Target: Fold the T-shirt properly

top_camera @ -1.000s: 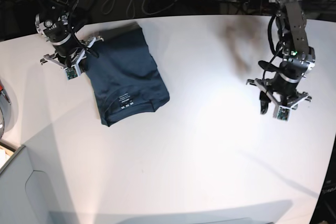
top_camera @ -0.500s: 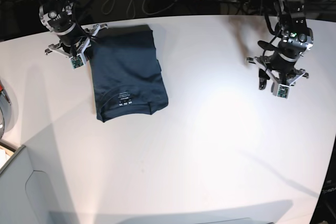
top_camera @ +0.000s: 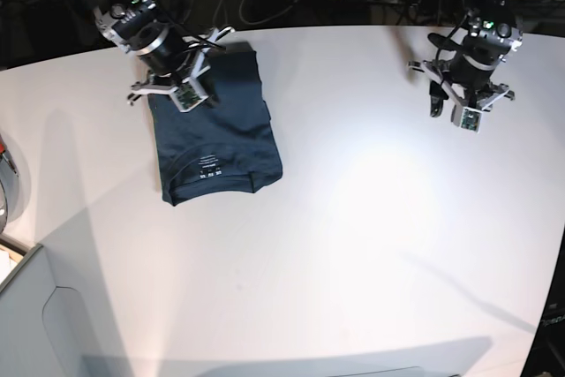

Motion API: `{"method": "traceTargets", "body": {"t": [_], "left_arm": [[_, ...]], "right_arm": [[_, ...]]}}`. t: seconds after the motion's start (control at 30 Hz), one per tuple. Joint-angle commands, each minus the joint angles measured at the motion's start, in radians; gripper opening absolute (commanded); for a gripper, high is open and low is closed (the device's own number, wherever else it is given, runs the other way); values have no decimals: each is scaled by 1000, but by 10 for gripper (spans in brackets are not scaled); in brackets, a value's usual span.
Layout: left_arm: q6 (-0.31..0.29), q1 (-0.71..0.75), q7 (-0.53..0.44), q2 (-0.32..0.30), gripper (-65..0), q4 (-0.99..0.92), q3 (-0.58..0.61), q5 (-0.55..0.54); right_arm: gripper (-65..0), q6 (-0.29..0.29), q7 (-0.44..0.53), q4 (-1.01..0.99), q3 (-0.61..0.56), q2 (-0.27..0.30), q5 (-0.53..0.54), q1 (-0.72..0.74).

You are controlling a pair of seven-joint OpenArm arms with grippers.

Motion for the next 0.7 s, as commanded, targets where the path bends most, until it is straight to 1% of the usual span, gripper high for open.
{"method": "traceTargets", "body": {"t": [0.0,0.1,0.17,0.3,0.37,0.47,0.57,0.63,0.67], "left_arm": [[4,0,-14,4,-447,22,-30,-5],[0,1,-14,36,-447,22,-88,-5],[0,10,-12,41,-447,20,-116,-5],[2,50,-12,47,-447,20,-126,-5],[2,70,-12,47,-447,20,-128,-5],[2,115,-12,49,-448,24,-128,-5],[2,190,-14,66,-448,63,-129,-5],[-3,251,-14,84,-466,103,-129,-5],[-4,285,-16,93,-492,119,-128,-5]], "right_arm": [[-649,4,18,-12,-8,0,9,7],[-649,4,18,-86,-12,3,9,36],[-649,4,18,-129,-12,4,9,42],[-649,4,20,-169,-12,4,9,42],[-649,4,20,-134,-12,4,10,33],[-649,4,20,-2,-5,3,13,-10],[-649,4,18,140,5,3,13,-65],[-649,4,18,156,29,0,10,-100],[-649,4,17,155,49,0,10,-114]]}}
